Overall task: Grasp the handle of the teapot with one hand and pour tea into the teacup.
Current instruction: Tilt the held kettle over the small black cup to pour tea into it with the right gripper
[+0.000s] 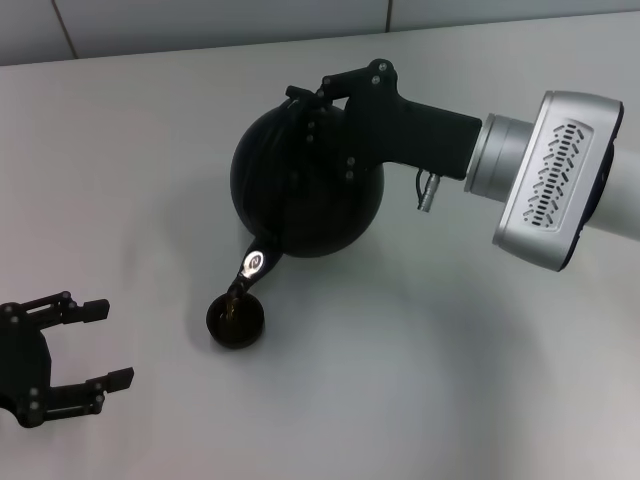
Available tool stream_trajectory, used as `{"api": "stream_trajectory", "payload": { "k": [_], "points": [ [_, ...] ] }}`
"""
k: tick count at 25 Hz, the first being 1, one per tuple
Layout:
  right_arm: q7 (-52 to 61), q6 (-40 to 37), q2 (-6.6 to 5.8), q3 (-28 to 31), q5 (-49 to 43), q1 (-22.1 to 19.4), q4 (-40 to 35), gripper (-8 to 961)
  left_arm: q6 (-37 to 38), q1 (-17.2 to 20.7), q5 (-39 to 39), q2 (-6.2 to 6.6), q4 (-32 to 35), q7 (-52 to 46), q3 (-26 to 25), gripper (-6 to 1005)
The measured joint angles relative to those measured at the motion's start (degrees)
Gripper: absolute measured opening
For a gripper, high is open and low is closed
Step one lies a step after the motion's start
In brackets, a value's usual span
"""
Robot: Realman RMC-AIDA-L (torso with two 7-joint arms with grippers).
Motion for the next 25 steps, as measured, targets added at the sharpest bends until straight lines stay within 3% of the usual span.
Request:
{"api": "stream_trajectory", "payload": {
  "k": [25],
  "points": [
    [-0.2,0.0,0.00,-1.4,0.0,0.2,0.1,90,0.0,0.1,0.0,0.00,0.0,0.0,0.0,791]
  ]
}}
